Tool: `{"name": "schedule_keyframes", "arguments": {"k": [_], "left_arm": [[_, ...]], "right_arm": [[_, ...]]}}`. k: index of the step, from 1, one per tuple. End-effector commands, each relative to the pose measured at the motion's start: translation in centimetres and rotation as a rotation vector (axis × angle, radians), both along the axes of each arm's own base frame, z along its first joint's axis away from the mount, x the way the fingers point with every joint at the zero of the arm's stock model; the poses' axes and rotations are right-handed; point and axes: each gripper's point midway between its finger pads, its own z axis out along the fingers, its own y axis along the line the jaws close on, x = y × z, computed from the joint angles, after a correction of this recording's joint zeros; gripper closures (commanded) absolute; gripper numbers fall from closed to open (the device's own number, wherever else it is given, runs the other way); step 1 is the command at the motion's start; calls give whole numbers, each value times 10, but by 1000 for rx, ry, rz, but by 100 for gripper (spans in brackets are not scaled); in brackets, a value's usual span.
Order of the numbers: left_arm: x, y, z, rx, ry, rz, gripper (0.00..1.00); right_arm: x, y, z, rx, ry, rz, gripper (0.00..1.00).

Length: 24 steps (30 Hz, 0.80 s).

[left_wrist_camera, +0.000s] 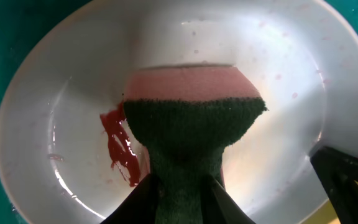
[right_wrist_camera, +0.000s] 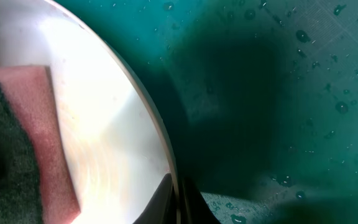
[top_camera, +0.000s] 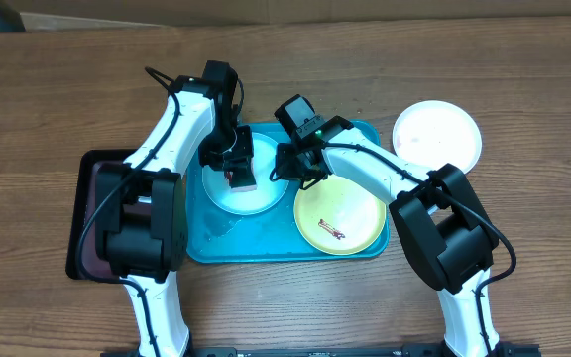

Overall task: Clean dirty plates on tray and stack at the side
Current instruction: 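Scrub the light-blue plate with the sponge while right gripper holds it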

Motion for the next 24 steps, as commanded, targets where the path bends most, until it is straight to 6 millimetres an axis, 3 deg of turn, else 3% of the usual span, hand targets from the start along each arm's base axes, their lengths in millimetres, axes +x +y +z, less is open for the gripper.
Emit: {"name": "schedule_keyframes", "arguments": {"k": [1,4,9,24], "left_arm": [[-6,4,-11,12,26,19,75],[-3,3,-11,9,15,19,76],[2,2,-11,2,-4,20,96],[12,-25,-6,-134,-43,14,96]], "right_arm": [[0,-9,-4,-24,4,-11,96],[0,-9,-4,-24,4,-11,96],[0,-9,-4,-24,4,-12,96],[2,-12,-4,-24,5,-19,96]]}}
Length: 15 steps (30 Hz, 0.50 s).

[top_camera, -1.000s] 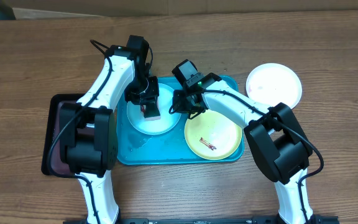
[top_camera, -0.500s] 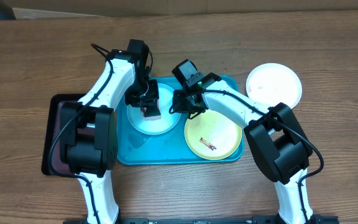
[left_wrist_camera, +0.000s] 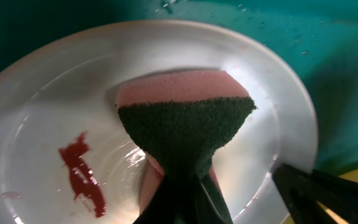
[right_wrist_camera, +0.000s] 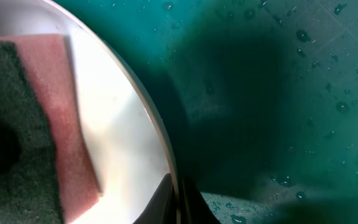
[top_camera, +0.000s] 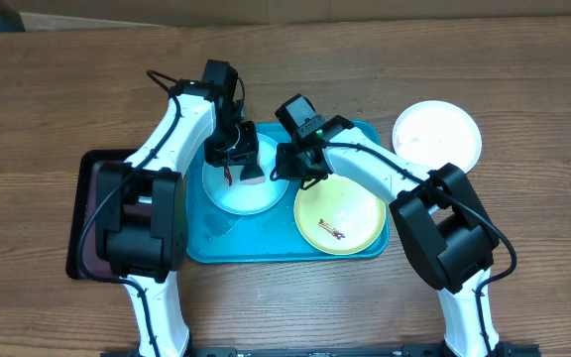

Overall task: Clean dirty plates on tray and stack at the side
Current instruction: 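Scrub the light-blue plate with the sponge while right gripper holds it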

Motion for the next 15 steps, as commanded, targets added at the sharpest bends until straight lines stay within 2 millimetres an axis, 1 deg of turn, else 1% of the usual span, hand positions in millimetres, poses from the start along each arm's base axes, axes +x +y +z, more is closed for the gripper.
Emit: {"name": "schedule_keyframes", "arguments": {"k": [1,5,11,13,15], "left_arm": [[-4,-6,-5,-25,21,2,96],[-8,12,-12,74,32,8,96],[-31,37,-35,202,88,13,96],[-38,51,-42,277,102,21,96],[-43,67,-45,368,107,39,96]], "right_arm": [[2,-11,-5,-31,0,-18,96],[2,-11,-5,-31,0,-18,96],[2,-11,-5,-31,0,-17,96],[2,-11,-5,-31,0,-18,96],[2,-11,-5,-32,0,-18,96]]}}
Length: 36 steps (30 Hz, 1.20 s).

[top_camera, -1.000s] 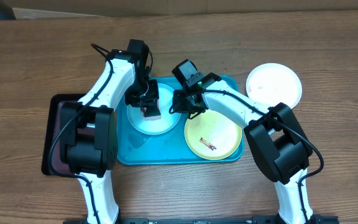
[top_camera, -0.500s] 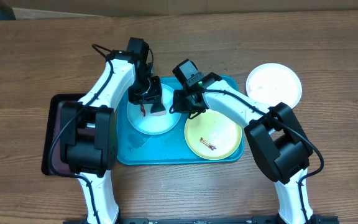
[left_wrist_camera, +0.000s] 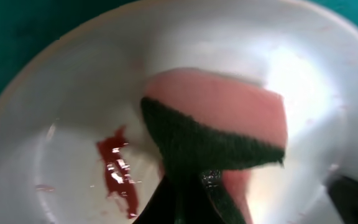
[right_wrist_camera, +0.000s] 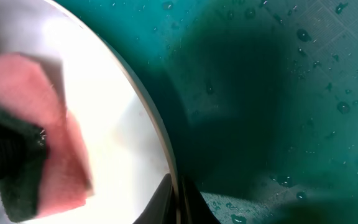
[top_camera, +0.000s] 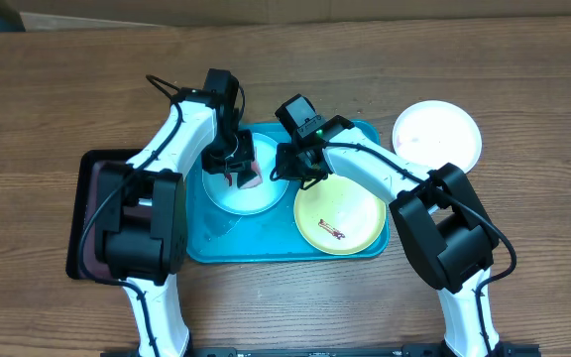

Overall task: Clean dirty plates on tray and stack at the side
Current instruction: 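Scrub the light-blue plate with the sponge while right gripper holds it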

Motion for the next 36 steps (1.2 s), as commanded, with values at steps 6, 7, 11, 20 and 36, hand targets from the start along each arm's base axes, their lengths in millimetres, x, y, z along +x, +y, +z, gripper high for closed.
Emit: {"name": "schedule_keyframes", "arguments": {"k": [6,7,11,20,36], "left_arm": [[-27,81,-12,461,75,45,96],[-26,83,-8,478,73,44,96],[-14,88,16,518,52,54,96],[24,37,50,235,-40,82,96],[-9,-19,-12,-64,49,27,96]], "right_arm": [[3,-13,-5,-32,0,-21,96],[3,-13,-5,-32,0,-22,96],[3,-13,-5,-32,0,-22,96],[3,-13,-5,-32,0,-22,96],[4,-13,-4,-33,-7,-23,96]]}}
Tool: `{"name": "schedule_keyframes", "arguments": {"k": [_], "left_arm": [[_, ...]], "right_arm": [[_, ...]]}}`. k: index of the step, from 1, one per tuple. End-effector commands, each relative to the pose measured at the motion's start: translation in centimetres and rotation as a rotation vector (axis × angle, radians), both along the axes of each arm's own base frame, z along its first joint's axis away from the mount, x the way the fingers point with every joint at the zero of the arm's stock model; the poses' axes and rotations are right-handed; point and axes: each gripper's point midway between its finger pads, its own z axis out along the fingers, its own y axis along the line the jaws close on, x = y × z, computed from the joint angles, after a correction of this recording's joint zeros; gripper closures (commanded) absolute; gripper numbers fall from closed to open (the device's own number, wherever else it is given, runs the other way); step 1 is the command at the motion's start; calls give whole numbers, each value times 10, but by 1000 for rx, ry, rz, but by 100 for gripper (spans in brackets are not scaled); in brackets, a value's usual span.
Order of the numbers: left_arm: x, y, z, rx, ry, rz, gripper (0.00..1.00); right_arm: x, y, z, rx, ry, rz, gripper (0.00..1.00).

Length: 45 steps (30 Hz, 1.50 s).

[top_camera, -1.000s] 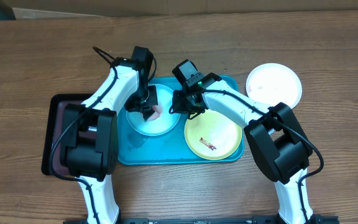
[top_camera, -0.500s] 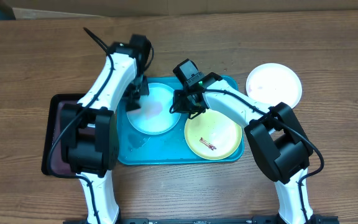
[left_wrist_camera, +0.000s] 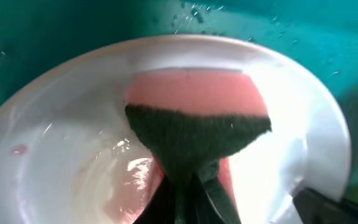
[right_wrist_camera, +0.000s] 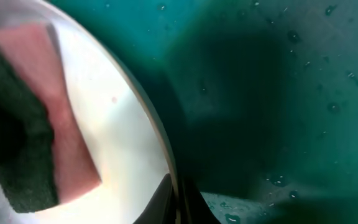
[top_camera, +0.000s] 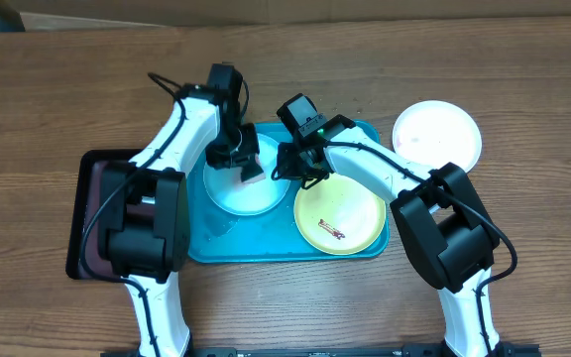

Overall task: Clean dirty plates on tray and stack at the side
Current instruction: 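Scrub the light-blue plate with the sponge while right gripper holds it, then lift the left gripper with the sponge back over the dark tray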

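Observation:
A white plate (top_camera: pixel 228 196) lies at the left of the teal tray (top_camera: pixel 216 248). My left gripper (left_wrist_camera: pixel 185 199) is shut on a pink and green sponge (left_wrist_camera: pixel 197 121) that presses on the plate's inside (left_wrist_camera: pixel 55 155); only faint pink smears show there. My right gripper (right_wrist_camera: pixel 178 198) is shut on the plate's right rim (right_wrist_camera: pixel 160 140). A yellow plate (top_camera: pixel 350 210) with a red smear lies at the tray's right. In the overhead view the sponge (top_camera: pixel 250 175) sits under the left gripper (top_camera: pixel 238 159), and the right gripper (top_camera: pixel 287 169) pinches the rim.
A clean white plate (top_camera: pixel 437 135) rests on the wooden table right of the tray. A dark tray (top_camera: pixel 87 213) lies to the left, partly under my left arm. Water drops dot the teal tray (right_wrist_camera: pixel 291 93).
The red streak that lay on the white plate beside the sponge no longer shows; only a pale pink film is there. The sponge has shifted on the plate. My right gripper still holds the rim.
The sponge in my left gripper stood on the white plate beside a red streak at all three earlier moments, at a different spot each time. My right gripper pinched the rim throughout. Now the streak is gone from view.

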Motion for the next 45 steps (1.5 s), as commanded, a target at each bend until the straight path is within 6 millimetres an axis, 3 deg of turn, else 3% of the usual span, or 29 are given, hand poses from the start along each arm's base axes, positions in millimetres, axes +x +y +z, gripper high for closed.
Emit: {"name": "schedule_keyframes", "arguments": {"k": [1,7,12,15,18,27,30,34,39,45], "left_arm": [[-25,4,-20,23,77,-22,96],[-30,51,-21,263,96,75,96],[-28,77,-6,392,96,100,96],[-23,102,23,530,85,159,96],[-16,109,46,579,61,181,96],[4,106,118,516,-49,301,96],[2,118,146,492,-105,367,96],[-7,148,180,438,-165,481,96],[-24,180,196,251,-142,619,96],[-36,214,184,113,-77,691,96]], "right_arm": [[4,-11,-4,-38,-14,-23,96],[5,-13,-4,-46,-18,-23,96],[5,-13,-5,-47,-16,-23,96],[5,-13,-5,-47,-16,-23,96],[5,-13,-5,-47,-17,-23,96],[5,-13,-4,-52,-27,10,96],[5,-13,-4,-55,-33,27,96],[8,-11,-2,-47,-52,40,96],[16,-4,19,-28,-140,125,96],[29,-10,84,-139,-373,163,96]]}}
